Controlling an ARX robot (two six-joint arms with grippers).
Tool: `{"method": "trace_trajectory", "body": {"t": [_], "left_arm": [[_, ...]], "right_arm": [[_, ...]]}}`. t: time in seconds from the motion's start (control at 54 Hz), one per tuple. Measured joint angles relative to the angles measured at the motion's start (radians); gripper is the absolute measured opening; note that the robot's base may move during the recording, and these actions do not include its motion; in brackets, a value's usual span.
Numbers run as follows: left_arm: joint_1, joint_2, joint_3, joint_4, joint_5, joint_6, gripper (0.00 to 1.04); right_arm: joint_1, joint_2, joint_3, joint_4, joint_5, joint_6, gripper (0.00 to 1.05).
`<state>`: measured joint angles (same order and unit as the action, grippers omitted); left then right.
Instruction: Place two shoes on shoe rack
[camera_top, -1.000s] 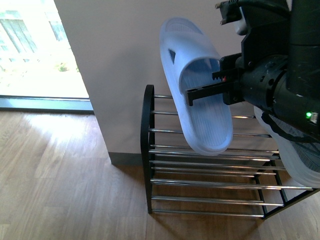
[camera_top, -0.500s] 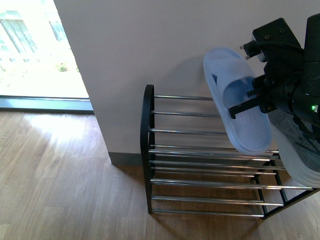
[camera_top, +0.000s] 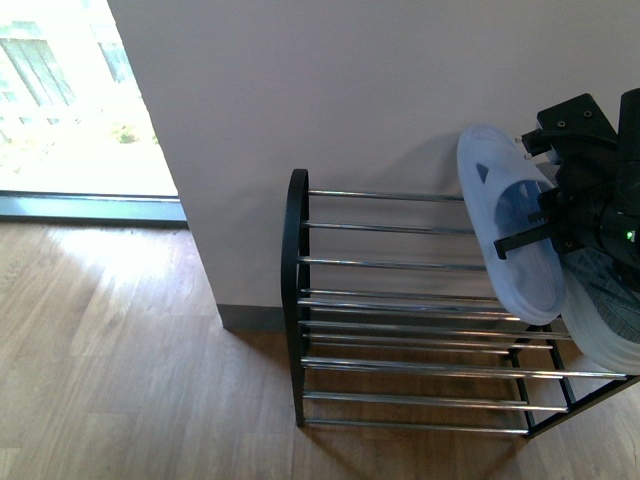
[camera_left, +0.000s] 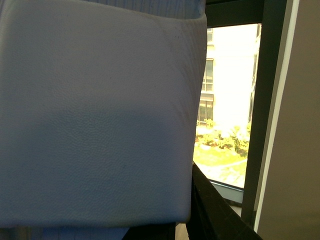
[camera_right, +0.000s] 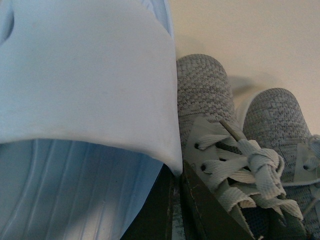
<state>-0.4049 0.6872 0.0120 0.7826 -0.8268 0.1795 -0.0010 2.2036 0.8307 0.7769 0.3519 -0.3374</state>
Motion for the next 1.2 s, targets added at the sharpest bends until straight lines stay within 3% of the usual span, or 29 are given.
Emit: {"method": "trace_trajectory", "body": {"t": [0.481, 1.203], "left_arm": [[0.000, 0.000, 0.000, 0.000, 0.000, 0.000, 0.02], [0.000, 0.000, 0.000, 0.000, 0.000, 0.000, 0.02]], "right_arm": [[-0.023, 0.015, 0.016, -0.012, 0.011, 0.013, 0.01], [0.068, -0.053, 0.017, -0.119, 0.037, 0.084, 0.01]]}}
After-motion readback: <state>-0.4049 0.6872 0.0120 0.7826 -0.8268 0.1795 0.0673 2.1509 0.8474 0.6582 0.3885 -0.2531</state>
